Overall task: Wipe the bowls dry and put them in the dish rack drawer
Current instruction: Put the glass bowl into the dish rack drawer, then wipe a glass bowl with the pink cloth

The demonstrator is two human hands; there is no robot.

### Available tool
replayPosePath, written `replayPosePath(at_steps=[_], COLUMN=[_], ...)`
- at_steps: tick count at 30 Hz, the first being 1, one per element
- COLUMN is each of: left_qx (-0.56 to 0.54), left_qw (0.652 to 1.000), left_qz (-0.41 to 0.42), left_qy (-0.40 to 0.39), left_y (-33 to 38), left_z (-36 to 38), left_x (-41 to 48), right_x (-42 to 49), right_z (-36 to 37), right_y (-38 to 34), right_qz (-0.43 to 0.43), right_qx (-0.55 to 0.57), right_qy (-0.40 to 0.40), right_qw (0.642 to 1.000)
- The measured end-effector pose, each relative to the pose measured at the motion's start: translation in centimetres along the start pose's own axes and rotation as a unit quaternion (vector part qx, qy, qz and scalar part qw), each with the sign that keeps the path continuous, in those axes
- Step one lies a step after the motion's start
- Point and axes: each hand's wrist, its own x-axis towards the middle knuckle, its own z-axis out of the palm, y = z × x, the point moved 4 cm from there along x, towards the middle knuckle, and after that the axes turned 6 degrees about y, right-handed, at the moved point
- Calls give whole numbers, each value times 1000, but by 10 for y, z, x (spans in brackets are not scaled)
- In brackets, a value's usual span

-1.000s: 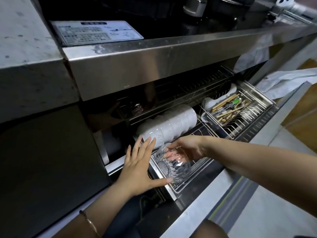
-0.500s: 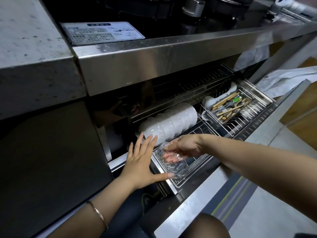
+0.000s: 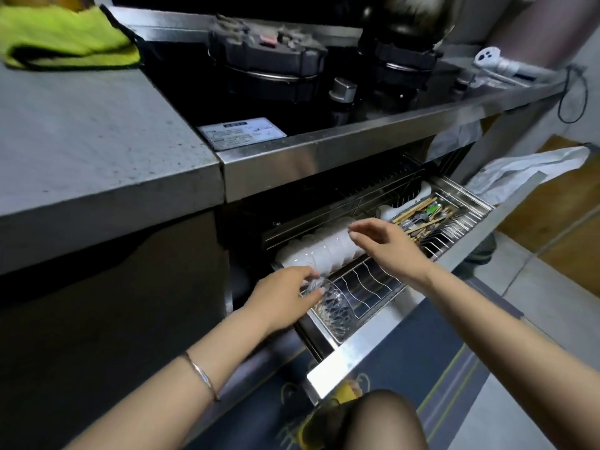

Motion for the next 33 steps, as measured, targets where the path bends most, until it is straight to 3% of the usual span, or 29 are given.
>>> replayPosePath(at_steps=[4,9,14,20,26,30,33], left_qx=[-31,-23,9,100,150,142,72], left_qw=[993,974,949,906,873,893,911], left_qz=[59,86,-2,-159,-267,-292,-252], left_qy=[93,208,316,379,379,311,318], left_y=[42,52,-5,-96,-155,-170,-168], left_z=[-84,-191,-284,-356,-392,-384,-381], left_x=[-36,-102,-169,-247,-297,-297,-289], right_x=[-36,-66,-77,-83,-94,-92,-90], right_z=[-7,18,78,164,241,280,299], right_y=[-72,-163,-246,-322,-382,-403,-411], right_qz=[-116,-220,-276,-320,-344,-330,-297], right_qx=[77,71,18,8,-7,-21,-45], right_qy=[38,22,-43,-123,-201,-246,-297], right_qw=[990,973,960,940,917,911,907])
